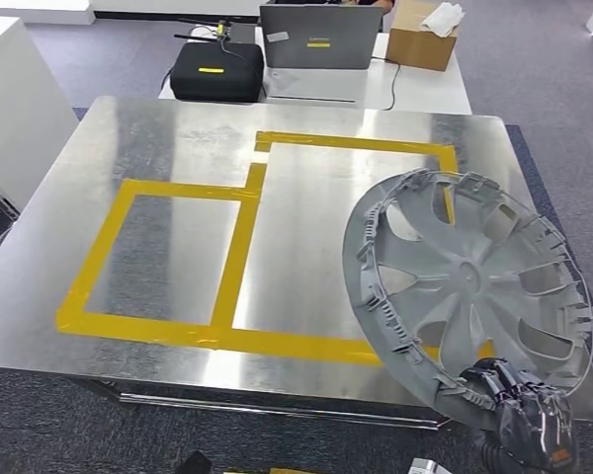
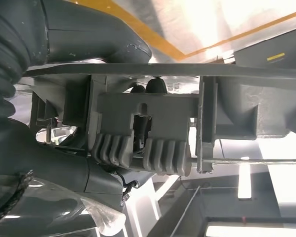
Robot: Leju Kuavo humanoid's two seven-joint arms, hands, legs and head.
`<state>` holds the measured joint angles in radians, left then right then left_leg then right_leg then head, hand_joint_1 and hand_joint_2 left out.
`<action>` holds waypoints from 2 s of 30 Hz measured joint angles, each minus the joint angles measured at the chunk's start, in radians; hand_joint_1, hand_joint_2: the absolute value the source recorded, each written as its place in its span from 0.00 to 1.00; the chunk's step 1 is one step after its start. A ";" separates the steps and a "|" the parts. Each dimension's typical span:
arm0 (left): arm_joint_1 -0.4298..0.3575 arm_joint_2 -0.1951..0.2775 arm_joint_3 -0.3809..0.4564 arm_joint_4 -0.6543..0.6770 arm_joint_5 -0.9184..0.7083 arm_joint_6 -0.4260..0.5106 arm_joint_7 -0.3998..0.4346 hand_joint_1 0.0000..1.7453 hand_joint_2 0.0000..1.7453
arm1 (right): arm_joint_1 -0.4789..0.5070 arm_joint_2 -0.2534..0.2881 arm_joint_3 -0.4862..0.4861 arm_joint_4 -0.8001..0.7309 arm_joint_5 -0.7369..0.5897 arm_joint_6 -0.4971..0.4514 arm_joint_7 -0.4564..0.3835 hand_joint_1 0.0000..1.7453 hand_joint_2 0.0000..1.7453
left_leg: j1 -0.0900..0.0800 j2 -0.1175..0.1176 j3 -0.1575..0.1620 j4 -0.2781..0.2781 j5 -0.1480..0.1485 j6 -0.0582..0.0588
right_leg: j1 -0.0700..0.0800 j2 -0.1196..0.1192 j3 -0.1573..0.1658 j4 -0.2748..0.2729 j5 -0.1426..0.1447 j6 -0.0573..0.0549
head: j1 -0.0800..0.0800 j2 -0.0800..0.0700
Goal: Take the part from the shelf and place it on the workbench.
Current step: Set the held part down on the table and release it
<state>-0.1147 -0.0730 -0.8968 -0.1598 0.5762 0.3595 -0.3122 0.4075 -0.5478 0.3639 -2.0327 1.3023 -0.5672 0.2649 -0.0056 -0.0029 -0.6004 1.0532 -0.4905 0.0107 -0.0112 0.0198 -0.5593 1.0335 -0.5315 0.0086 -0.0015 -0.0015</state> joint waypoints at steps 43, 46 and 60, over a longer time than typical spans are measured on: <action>-0.069 0.000 -0.088 -0.002 -0.107 -0.046 0.113 0.00 1.00 | -0.751 0.058 -0.050 0.937 -0.058 0.492 -0.317 1.00 1.00 | 0.001 0.007 0.016 -0.006 0.005 0.009 | 0.001 0.008 0.014 -0.014 0.010 0.026 | -0.001 0.000; -0.069 0.001 -0.092 -0.002 -0.108 -0.046 0.114 0.00 1.00 | -0.783 0.062 -0.001 0.954 -0.071 0.490 -0.313 1.00 1.00 | 0.001 0.005 0.016 -0.006 0.006 0.009 | 0.001 0.006 0.015 -0.013 0.010 0.026 | -0.001 0.000; -0.075 -0.002 -0.109 -0.003 -0.131 -0.047 0.127 0.00 1.00 | -0.954 0.204 0.254 0.991 -0.060 0.520 -0.348 1.00 1.00 | 0.002 0.005 0.016 -0.009 0.009 0.007 | 0.001 0.006 0.013 -0.013 0.012 0.023 | -0.001 0.000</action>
<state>-0.1901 -0.0745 -1.0055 -0.1629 0.4451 0.3129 -0.1848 -0.5462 -0.3433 0.6181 -1.0414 1.2424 -0.0469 -0.0833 -0.0039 0.0024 -0.5848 1.0444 -0.4813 0.0173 -0.0098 0.0259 -0.5464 1.0207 -0.5191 0.0318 -0.0025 -0.0015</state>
